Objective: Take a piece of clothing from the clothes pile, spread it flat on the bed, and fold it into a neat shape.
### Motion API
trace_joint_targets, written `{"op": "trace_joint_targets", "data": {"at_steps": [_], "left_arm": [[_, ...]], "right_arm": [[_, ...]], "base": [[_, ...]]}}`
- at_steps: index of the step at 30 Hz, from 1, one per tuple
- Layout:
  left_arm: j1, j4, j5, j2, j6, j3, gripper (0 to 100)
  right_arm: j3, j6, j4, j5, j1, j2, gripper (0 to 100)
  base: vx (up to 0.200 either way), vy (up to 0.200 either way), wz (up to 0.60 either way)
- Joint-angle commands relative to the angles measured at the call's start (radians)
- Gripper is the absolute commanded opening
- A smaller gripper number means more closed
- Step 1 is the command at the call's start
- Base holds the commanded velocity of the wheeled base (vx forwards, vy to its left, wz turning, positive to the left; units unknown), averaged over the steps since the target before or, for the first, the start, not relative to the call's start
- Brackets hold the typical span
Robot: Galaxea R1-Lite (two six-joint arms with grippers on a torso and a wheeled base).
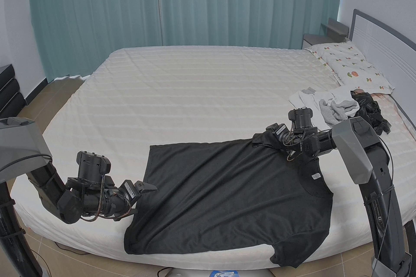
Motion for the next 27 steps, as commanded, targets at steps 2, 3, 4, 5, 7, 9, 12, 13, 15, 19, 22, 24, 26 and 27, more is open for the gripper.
{"op": "trace_joint_targets", "data": {"at_steps": [2,3,4,5,7,9,12,13,15,19,22,24,26,27], "left_arm": [[-0.001,-0.001,0.0,0.002,0.0,0.004,100],[-0.001,0.0,0.002,0.002,0.0,0.004,100],[-0.001,-0.001,0.002,0.001,0.0,0.006,100],[-0.001,-0.001,0.002,0.001,0.0,0.004,100],[-0.001,-0.001,0.002,0.002,0.0,0.004,100],[-0.001,-0.001,0.002,0.002,0.0,0.006,100],[-0.001,-0.001,0.003,0.002,0.0,0.004,100],[-0.001,0.0,0.003,0.002,0.0,0.004,100],[-0.001,-0.001,0.005,0.002,0.0,0.004,100],[-0.001,-0.001,0.006,0.002,0.0,0.004,100],[-0.002,-0.001,0.008,0.004,0.0,0.006,100],[-0.001,-0.001,0.008,0.002,0.0,0.004,100],[-0.001,-0.001,0.008,0.004,0.0,0.004,100],[-0.001,-0.001,0.008,0.004,0.0,0.004,100]], "right_arm": [[-0.097,-0.001,-0.003,-0.013,-0.003,0.08,100],[-0.097,0.0,-0.008,-0.012,-0.003,0.088,100],[-0.097,0.004,-0.02,-0.012,-0.003,0.088,100],[-0.097,0.002,-0.059,-0.012,-0.003,0.088,100],[-0.097,0.008,-0.186,-0.007,-0.004,0.08,100],[-0.097,0.016,-0.287,0.001,-0.012,0.077,100],[-0.097,0.016,-0.347,0.005,-0.014,0.075,100],[-0.097,0.016,-0.353,0.005,-0.014,0.072,100],[-0.097,0.017,-0.407,0.002,-0.017,0.055,100],[-0.097,0.014,-0.536,0.004,-0.032,0.022,100],[-0.097,0.014,-0.536,0.004,-0.05,-0.001,100],[-0.097,0.005,-0.522,0.002,-0.058,0.005,100],[-0.097,-0.015,-0.49,-0.008,-0.064,0.014,100],[-0.097,-0.015,-0.49,-0.008,-0.064,0.014,100]], "base": [[0.0,0.0,0.0],[0.0,0.0,0.0],[0.0,0.0,0.0],[0.0,0.0,0.0],[0.0,0.0,0.0],[0.0,0.0,0.0],[0.0,0.0,0.0],[0.0,0.0,0.0],[0.0,0.0,0.0],[0.0,0.0,0.0],[0.0,0.0,0.0],[0.0,0.0,0.0],[0.0,0.0,0.0],[0.0,0.0,0.0]]}}
